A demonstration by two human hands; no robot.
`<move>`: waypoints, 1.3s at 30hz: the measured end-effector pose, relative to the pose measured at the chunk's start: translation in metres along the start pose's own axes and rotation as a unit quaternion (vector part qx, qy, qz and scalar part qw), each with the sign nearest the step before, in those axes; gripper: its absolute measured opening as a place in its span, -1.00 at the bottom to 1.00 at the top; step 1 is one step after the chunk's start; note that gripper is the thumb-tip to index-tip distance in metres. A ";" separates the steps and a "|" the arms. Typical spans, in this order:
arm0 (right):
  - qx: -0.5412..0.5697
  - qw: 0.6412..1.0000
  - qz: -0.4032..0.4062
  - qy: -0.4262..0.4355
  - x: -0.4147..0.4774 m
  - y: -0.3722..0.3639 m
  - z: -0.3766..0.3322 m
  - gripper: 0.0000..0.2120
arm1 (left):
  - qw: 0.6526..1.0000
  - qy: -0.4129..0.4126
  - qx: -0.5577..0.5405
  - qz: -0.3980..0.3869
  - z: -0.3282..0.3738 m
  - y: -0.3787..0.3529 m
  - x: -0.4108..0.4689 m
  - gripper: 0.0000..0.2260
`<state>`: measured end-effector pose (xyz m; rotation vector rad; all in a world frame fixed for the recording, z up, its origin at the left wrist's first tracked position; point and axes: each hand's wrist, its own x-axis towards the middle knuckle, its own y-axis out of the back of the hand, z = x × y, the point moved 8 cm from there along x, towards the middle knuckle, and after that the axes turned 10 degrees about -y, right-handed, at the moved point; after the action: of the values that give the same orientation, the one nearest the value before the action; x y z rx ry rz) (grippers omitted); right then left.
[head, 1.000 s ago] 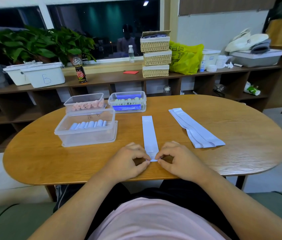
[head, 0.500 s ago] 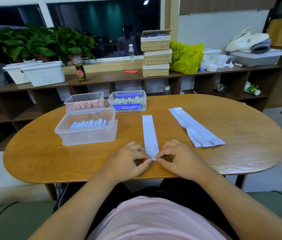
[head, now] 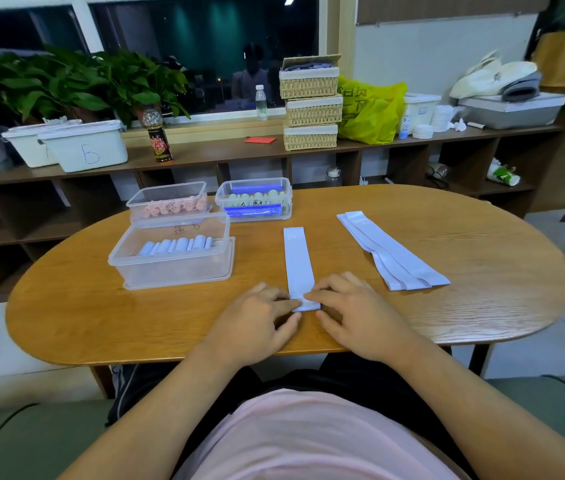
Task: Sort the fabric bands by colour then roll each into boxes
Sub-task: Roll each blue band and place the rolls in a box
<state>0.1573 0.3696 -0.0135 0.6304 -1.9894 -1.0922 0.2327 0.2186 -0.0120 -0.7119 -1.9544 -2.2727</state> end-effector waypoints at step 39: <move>-0.037 0.999 -0.019 -0.029 0.018 -0.003 0.008 -0.62 | 0.996 0.063 -0.069 -0.007 -0.017 -0.005 0.006 -0.61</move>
<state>0.1402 0.3591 -0.0117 0.6043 -1.9834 -1.2147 0.2204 0.2050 -0.0154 -0.5506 -1.7678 -2.4152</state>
